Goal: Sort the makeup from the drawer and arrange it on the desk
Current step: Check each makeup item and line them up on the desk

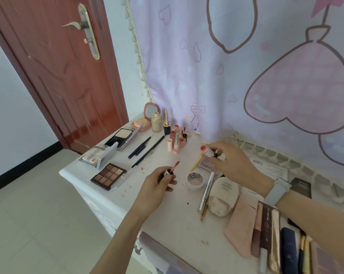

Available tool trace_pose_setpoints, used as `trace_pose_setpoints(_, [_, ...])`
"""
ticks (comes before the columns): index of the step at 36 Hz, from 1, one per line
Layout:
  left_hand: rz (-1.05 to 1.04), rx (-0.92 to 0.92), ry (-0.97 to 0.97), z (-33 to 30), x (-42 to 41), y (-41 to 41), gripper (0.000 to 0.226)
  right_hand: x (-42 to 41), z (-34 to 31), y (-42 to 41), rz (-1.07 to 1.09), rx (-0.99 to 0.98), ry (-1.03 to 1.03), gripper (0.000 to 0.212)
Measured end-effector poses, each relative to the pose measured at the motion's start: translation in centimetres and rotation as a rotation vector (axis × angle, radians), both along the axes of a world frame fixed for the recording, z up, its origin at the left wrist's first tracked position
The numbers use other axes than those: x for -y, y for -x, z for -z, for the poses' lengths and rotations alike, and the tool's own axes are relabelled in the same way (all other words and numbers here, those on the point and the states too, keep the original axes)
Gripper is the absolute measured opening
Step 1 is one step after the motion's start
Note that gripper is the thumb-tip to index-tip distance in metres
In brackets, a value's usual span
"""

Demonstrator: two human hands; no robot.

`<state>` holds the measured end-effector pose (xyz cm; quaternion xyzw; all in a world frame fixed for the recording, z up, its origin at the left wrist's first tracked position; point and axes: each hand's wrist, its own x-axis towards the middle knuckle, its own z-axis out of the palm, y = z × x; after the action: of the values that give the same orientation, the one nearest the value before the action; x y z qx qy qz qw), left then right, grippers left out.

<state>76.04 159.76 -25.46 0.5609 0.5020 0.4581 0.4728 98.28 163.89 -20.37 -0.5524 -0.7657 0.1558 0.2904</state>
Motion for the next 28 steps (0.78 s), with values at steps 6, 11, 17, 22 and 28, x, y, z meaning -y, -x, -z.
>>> trace_pose_setpoints(6, [-0.190, -0.163, -0.076, 1.0, -2.8, -1.5, 0.010, -1.9, 1.6, 2.3, 0.087, -0.387, 0.226, 0.017])
trace_pose_setpoints(11, [-0.351, -0.308, -0.115, 1.4, -5.1, -1.9, 0.023, -3.7, 3.0, 4.4, 0.107, -0.334, 0.232, 0.013])
trace_pose_setpoints(17, [-0.442, -0.375, -0.124, 1.7, -7.1, -1.8, 0.022, -4.9, 4.4, 6.3, 0.115, -0.185, 0.154, 0.016])
trace_pose_setpoints(22, [-0.482, -0.460, -0.097, 1.9, -8.2, -1.9, 0.022, -5.5, 4.9, 7.4, 0.093, -0.044, 0.120, 0.013])
trace_pose_setpoints(28, [-0.505, -0.521, -0.100, 1.9, -8.5, -2.0, 0.025, -5.8, 5.1, 8.1, 0.104, 0.047, 0.100, 0.021])
